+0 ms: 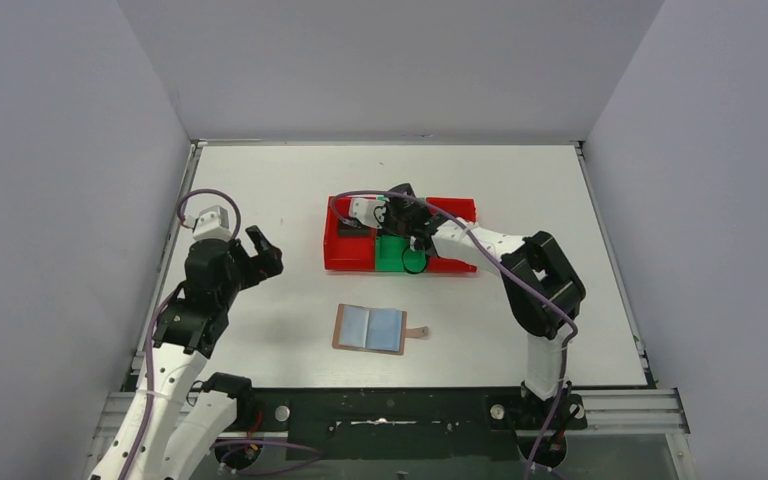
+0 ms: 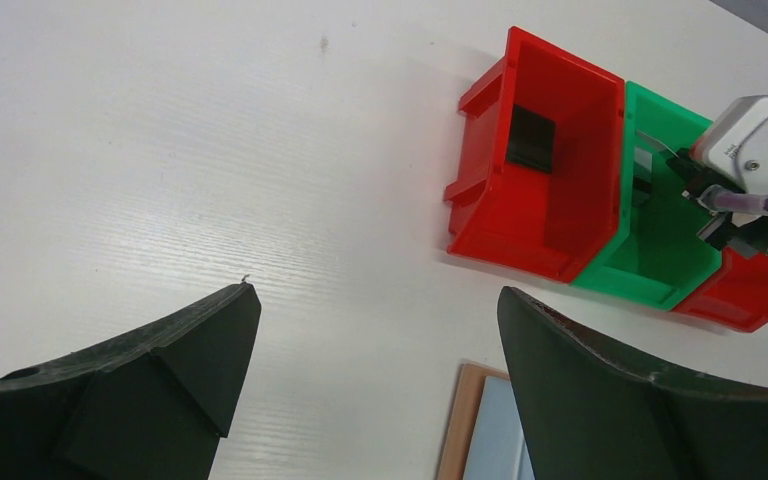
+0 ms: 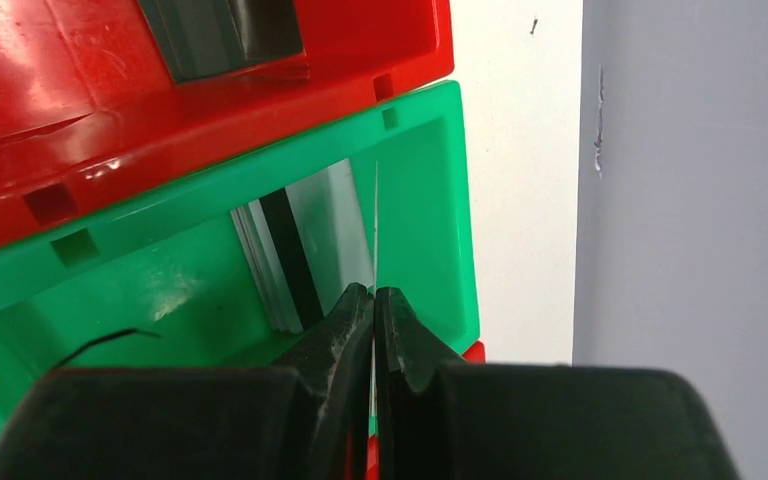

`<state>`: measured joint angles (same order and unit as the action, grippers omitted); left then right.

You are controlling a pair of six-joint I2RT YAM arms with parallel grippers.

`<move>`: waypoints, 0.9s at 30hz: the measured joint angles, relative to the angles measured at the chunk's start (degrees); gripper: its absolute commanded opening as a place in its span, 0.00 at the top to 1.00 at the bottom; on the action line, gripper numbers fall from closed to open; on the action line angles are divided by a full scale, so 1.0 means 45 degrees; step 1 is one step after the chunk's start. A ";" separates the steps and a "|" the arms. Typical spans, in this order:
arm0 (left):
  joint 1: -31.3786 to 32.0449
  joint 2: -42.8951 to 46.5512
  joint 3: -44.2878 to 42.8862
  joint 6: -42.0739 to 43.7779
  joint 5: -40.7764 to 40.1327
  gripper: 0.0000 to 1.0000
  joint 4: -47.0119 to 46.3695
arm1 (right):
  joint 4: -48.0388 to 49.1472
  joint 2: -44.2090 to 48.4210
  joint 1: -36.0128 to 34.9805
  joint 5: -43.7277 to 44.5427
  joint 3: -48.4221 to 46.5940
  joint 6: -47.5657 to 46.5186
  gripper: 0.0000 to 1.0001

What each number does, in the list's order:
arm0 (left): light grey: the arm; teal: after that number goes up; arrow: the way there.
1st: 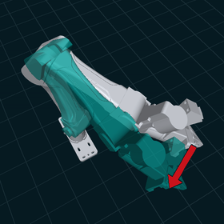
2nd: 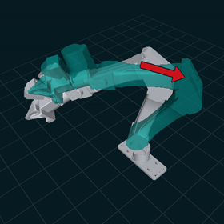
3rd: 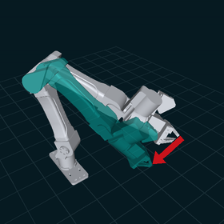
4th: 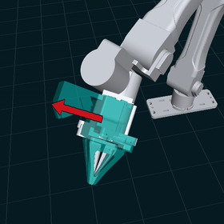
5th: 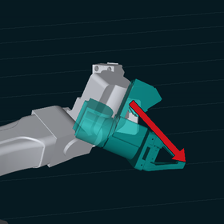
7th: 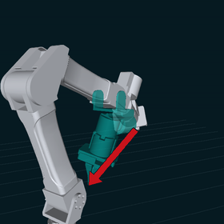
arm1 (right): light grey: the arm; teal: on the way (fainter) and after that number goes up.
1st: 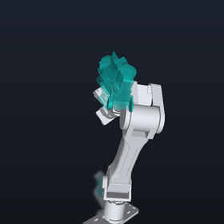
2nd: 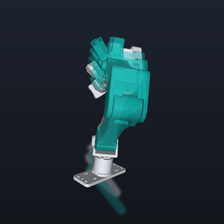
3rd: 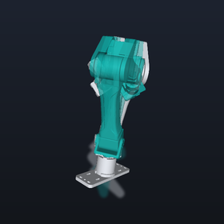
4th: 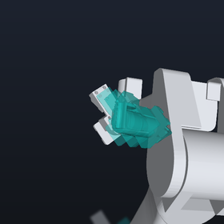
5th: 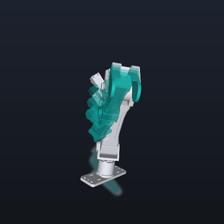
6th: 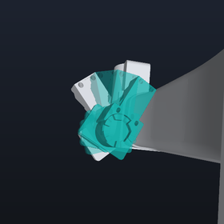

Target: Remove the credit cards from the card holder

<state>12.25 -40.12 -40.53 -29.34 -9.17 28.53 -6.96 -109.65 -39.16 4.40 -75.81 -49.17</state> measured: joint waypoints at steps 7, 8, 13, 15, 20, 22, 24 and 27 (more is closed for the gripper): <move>0.0000 0.0107 0.0000 0.0000 -0.0005 0.09 0.0005 | 0.1088 -0.0573 0.0049 0.0005 0.0209 -0.0549 0.98; 0.0005 0.0107 0.0000 0.0000 -0.0005 0.09 0.0005 | 0.1200 -0.0714 0.0053 0.0000 0.0209 -0.0607 0.97; 0.0005 0.0107 0.0000 0.0000 -0.0005 0.09 0.0005 | 0.1651 -0.1336 0.0112 0.0019 0.0228 -0.0923 0.91; 0.0005 0.0107 0.0000 0.0000 -0.0005 0.09 0.0005 | 0.1749 -0.1404 0.0112 0.0005 0.0296 -0.1005 0.87; 0.0005 0.0107 0.0000 0.0000 -0.0005 0.09 0.0005 | 0.1666 -0.1399 0.0199 -0.0301 0.0384 -0.0826 0.60; 0.0000 0.0107 0.0000 0.0000 -0.0005 0.09 0.0005 | 0.1651 -0.1375 0.0238 -0.0500 0.0379 -0.0627 0.56; 0.0005 0.0107 0.0000 0.0000 -0.0005 0.09 0.0005 | 0.1530 -0.1370 0.0335 -0.0617 0.0379 -0.0486 0.54; 0.0005 0.0102 0.0000 0.0000 0.0000 0.09 0.0005 | 0.1350 -0.1350 0.0437 -0.0792 0.0384 -0.0189 0.52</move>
<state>12.27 -39.66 -40.53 -29.34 -9.17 28.56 -0.89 -115.72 -37.19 0.84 -74.08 -50.02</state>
